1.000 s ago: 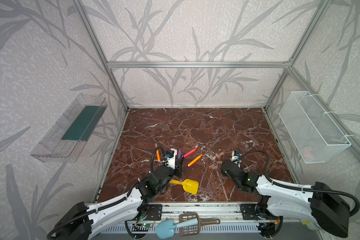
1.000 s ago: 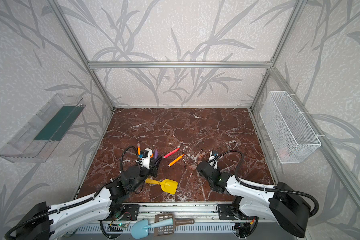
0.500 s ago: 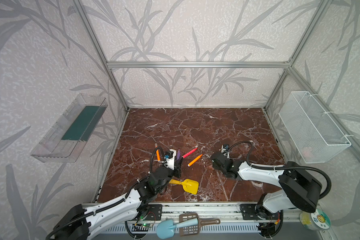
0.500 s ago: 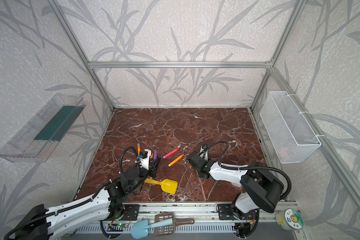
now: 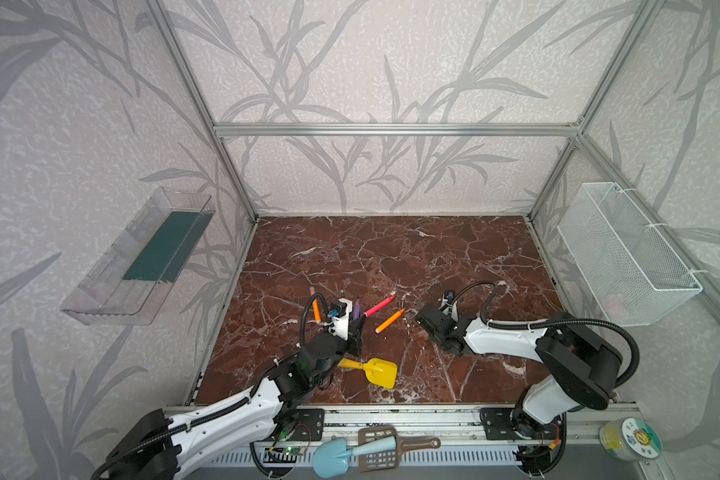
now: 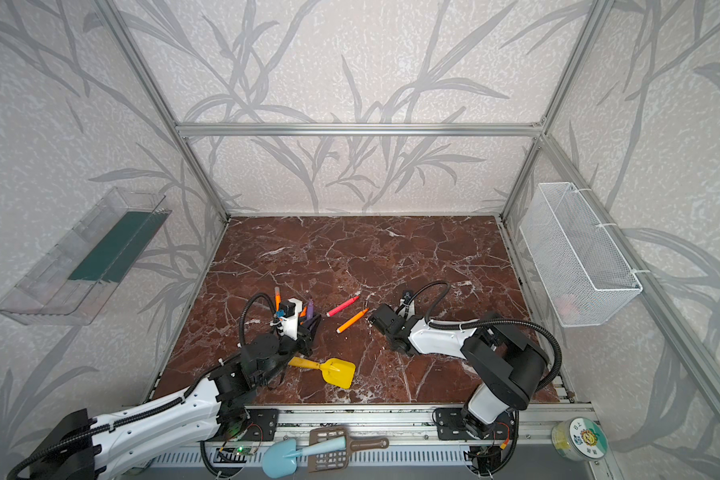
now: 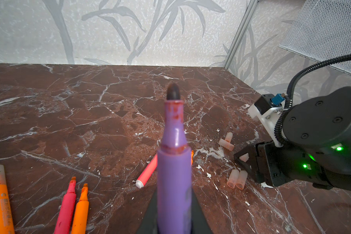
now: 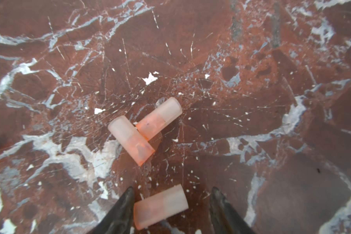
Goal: Insert the pens into the pen caps
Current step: 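Move the right gripper away toward the pink caps while left holds marker, then position the open right gripper above a pink cap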
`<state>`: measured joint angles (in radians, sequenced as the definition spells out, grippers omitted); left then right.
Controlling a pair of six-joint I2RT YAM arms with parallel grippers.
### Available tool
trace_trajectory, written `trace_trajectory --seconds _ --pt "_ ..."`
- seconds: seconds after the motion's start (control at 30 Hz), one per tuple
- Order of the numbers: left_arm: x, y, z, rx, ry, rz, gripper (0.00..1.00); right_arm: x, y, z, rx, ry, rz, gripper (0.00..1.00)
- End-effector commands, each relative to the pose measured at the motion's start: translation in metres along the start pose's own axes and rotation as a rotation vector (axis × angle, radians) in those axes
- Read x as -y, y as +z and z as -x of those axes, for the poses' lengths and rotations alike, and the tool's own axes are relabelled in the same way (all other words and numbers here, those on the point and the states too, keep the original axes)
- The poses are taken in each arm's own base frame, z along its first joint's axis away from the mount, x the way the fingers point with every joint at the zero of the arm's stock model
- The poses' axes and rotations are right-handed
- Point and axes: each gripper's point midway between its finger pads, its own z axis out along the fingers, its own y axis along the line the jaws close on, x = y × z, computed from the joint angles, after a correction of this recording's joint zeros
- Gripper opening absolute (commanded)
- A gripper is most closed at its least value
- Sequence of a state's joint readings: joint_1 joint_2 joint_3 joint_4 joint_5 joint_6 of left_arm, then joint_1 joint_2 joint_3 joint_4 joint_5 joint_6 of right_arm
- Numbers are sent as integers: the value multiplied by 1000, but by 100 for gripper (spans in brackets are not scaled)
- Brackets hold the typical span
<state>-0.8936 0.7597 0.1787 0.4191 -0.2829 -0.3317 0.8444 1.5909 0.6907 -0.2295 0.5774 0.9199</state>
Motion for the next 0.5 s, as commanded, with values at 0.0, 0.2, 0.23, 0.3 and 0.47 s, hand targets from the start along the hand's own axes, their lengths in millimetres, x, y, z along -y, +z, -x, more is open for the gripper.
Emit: trace_trajectory --seconds 0.0,0.2,0.23,0.3,0.47 --pt "-2 0 0 3 4 6 0 16 -2 0 16 9 -46 53" --pt "-1 1 1 4 3 5 0 25 -4 -4 23 26 -47 42" --pt "-1 1 1 3 3 2 0 27 -4 -6 23 28 -51 40" --pt "0 0 0 1 3 0 0 30 -3 -8 24 36 -56 35" --pt "0 1 0 1 2 0 0 35 -2 -11 28 48 -61 31"
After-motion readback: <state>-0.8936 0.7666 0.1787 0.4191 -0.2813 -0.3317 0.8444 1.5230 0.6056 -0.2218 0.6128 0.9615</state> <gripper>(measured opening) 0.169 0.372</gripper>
